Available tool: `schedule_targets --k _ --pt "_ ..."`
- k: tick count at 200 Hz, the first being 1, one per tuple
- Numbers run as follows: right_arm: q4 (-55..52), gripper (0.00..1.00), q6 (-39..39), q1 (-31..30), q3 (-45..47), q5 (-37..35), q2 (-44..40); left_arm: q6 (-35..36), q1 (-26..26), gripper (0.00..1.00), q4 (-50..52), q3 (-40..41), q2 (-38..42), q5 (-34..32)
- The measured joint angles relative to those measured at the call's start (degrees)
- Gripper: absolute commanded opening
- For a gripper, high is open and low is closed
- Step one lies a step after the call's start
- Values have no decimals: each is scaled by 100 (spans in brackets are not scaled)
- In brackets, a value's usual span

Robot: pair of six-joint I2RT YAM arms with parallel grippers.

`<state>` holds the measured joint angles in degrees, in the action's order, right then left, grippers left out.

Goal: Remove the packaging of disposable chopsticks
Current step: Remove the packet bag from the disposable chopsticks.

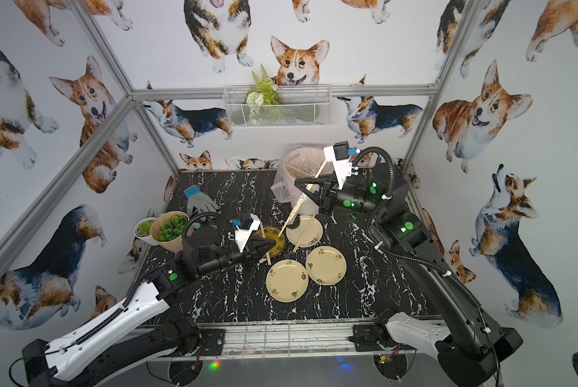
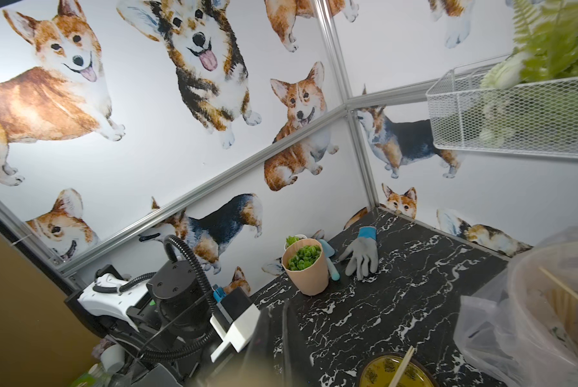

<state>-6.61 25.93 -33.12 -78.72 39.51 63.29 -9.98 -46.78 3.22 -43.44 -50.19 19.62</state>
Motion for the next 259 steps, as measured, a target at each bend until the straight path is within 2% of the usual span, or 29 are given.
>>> schedule_targets --k 33,125,259 --pt "101 0 103 -109 -20 264 17 79 0 0 -120 -153 -262 382" --pt "26 0 -46 -249 -109 15 42 50 0 0 -420 -160 -433 1137" --pt "514 0 127 -374 129 122 269 -72 0 0 -339 -275 -468 1338"
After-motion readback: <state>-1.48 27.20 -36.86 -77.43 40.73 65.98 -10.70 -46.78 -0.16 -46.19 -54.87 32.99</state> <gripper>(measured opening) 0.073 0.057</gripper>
